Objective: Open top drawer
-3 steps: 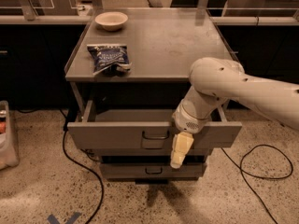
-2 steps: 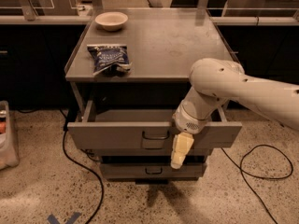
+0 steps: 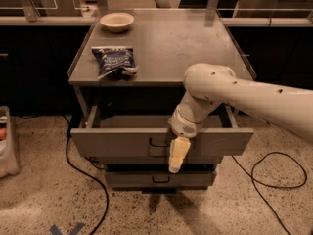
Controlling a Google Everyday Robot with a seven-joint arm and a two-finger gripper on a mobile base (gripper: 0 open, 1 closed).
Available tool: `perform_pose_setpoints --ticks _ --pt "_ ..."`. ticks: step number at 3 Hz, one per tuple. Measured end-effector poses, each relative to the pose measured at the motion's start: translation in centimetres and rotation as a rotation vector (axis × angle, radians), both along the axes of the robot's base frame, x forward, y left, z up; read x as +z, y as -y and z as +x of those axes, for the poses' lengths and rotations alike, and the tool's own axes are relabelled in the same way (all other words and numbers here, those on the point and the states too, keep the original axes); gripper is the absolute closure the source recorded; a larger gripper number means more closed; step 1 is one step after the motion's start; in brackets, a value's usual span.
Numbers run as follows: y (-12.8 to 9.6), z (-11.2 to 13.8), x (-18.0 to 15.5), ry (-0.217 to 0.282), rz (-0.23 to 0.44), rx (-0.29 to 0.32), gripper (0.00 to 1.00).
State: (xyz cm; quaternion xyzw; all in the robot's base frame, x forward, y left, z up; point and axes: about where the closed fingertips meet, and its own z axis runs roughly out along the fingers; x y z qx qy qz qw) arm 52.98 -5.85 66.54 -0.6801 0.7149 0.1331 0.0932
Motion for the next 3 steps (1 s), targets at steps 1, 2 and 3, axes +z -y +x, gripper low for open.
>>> perform_pose_setpoints --ticks 1,2,3 --pt "-0.8 -0.5 -0.7 -0.049 -0.005 0.036 0.00" --pt "-0.6 -1.7 -0.6 -0.108 -0.014 0.050 0.00" --pt "0.1 -2.9 0.4 -0.153 -0.019 0.046 0.00"
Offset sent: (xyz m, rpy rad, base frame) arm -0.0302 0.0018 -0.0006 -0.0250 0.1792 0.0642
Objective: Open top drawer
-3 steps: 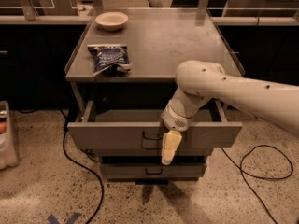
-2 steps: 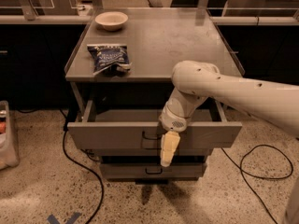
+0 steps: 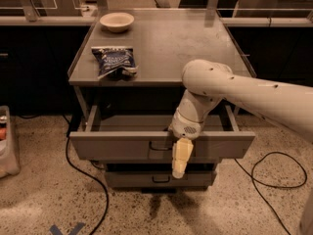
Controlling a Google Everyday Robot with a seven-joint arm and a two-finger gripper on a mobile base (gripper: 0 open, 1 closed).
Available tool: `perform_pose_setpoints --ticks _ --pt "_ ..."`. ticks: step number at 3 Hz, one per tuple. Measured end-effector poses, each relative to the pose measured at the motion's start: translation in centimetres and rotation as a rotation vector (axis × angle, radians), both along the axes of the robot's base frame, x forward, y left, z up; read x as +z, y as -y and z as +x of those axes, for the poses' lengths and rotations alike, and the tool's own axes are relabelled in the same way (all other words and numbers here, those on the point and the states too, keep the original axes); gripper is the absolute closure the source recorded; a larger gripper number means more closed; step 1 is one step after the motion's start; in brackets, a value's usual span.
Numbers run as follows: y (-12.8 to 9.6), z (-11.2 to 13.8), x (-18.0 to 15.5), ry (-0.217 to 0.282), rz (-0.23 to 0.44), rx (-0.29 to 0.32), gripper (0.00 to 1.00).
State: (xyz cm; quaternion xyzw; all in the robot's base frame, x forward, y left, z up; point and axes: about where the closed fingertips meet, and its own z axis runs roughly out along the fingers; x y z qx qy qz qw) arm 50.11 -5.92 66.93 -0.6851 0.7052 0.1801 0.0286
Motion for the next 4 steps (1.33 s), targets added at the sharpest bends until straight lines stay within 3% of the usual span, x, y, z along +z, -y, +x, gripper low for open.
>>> perform_pose_setpoints --ticks 1,3,4 --pt "1.2 -1.6 2.1 -0.027 -0.011 -0.011 0.00" --pt "1.1 -1.7 1.8 -0.041 0.006 -0.005 0.00" --pt "1.1 -2.8 1.9 -0.077 0.028 0.013 0.00"
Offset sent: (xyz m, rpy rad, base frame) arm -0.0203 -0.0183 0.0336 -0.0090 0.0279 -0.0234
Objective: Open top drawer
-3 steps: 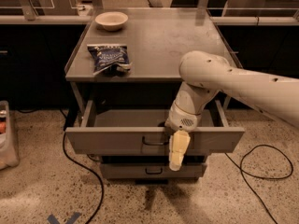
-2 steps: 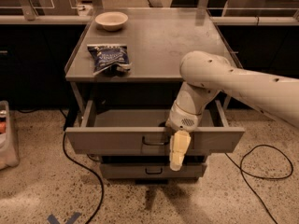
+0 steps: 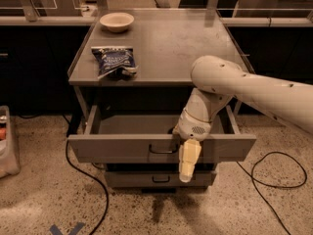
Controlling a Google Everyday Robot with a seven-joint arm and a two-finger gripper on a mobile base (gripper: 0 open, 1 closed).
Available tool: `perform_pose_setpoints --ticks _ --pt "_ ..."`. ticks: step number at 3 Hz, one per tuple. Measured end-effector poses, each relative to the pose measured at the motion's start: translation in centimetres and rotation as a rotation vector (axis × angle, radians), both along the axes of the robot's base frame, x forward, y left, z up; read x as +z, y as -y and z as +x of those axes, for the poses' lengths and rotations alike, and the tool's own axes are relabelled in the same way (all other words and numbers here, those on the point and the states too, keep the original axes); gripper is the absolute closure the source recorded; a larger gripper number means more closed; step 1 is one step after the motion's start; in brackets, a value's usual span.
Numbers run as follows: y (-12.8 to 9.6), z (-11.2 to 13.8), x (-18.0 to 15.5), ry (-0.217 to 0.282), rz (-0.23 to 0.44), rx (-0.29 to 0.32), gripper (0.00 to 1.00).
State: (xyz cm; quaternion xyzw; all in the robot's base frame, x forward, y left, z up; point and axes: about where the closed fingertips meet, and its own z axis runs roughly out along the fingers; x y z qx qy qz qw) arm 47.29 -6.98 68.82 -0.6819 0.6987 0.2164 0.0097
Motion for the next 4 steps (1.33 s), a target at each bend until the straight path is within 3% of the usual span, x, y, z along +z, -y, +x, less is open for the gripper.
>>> perform_pose_setpoints --ticks 1,2,3,4 --pt "0.1 -0.9 0.4 -0.026 0.005 0.008 0.00" --pt "0.2 -3.2 1.6 -0.055 0.001 0.007 0.00" --pt "1.0 -6.6 2.9 -0.059 -0.013 -0.033 0.00" --pt "1.0 -6.5 2.8 -0.058 -0.013 -0.032 0.00"
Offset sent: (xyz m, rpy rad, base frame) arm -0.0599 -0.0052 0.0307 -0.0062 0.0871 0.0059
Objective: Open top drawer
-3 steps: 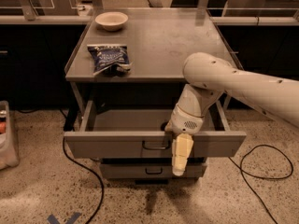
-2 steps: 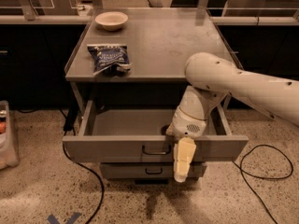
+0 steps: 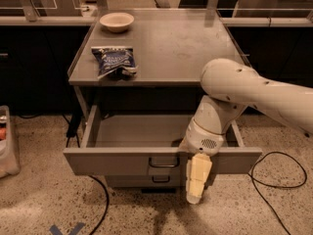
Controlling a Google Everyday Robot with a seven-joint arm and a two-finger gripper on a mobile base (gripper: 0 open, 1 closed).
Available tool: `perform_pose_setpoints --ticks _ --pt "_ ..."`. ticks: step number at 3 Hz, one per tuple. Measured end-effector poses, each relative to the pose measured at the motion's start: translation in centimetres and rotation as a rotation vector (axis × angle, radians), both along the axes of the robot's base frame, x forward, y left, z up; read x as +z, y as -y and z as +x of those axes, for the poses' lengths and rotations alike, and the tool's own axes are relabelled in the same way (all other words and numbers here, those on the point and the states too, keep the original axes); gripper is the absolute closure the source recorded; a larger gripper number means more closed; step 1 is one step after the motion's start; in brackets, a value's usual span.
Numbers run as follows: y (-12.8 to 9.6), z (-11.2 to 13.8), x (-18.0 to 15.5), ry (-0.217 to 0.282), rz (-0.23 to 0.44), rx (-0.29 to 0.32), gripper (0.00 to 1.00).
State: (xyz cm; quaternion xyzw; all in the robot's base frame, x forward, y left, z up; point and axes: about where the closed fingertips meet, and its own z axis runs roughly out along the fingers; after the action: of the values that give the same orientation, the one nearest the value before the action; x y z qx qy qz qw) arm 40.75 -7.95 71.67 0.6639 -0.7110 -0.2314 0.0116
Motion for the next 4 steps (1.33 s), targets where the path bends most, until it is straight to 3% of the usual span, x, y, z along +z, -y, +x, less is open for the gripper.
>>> perform_pose_setpoints --ticks 2,3,4 --pt "-1.3 2.8 -1.4 0.038 -0.047 0.039 0.00" --pt "-1.6 2.0 -3.3 -0.041 -0.054 0.065 0.00" --pt "-1.4 1.6 -3.2 -0.063 -0.054 0.066 0.00"
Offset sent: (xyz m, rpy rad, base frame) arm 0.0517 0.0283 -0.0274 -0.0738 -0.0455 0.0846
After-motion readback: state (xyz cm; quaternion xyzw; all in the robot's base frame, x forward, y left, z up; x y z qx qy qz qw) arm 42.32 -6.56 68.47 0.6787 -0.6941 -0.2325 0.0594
